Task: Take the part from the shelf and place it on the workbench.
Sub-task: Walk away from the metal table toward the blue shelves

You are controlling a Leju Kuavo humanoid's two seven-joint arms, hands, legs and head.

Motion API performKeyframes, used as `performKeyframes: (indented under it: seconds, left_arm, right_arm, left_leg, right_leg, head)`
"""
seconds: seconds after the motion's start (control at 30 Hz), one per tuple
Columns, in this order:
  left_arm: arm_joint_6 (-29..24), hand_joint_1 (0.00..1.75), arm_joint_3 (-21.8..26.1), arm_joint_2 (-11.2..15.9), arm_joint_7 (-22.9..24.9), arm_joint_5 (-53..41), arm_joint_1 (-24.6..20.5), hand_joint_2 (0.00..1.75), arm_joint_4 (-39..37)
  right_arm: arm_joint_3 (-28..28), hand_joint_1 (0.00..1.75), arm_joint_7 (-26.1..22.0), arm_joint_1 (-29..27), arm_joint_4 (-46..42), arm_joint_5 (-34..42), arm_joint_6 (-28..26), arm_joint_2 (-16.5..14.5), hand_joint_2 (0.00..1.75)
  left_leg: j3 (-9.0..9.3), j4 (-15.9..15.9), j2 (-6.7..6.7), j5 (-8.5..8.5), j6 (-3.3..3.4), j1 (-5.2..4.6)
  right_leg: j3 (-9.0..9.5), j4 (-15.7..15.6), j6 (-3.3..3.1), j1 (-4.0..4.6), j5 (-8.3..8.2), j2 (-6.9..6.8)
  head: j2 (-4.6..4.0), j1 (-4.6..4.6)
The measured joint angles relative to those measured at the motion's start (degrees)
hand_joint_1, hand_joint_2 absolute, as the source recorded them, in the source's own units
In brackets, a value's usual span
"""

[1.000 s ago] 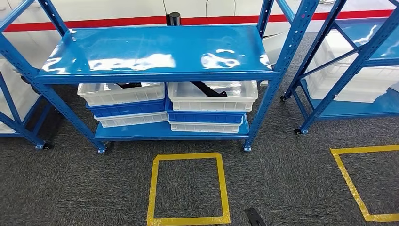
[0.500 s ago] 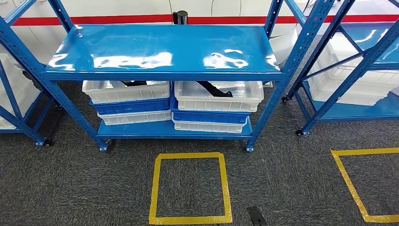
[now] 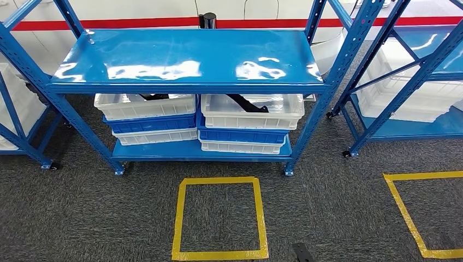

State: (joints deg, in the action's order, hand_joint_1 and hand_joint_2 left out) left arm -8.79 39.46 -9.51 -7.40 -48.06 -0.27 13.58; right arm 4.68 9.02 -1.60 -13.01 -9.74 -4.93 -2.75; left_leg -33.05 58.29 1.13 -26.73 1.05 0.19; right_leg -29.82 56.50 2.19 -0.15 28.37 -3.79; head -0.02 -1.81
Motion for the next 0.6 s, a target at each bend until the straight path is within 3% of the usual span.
performKeyframes:
  seconds: [0.6]
  left_arm:
    - [5.3,0.0,-23.4,5.5,4.4,29.8,5.5,0.0,4.9]
  right_arm:
    - [-1.9,0.0,-5.4,-4.3,-4.8,5.9,3.0,1.6,0.0]
  left_leg:
    - [-0.01,0.0,0.0,-0.01,-0.01,0.01]
  right_leg:
    - [-0.2,0.0,0.0,-0.01,0.04,0.0]
  head:
    - [0.0,-0.01]
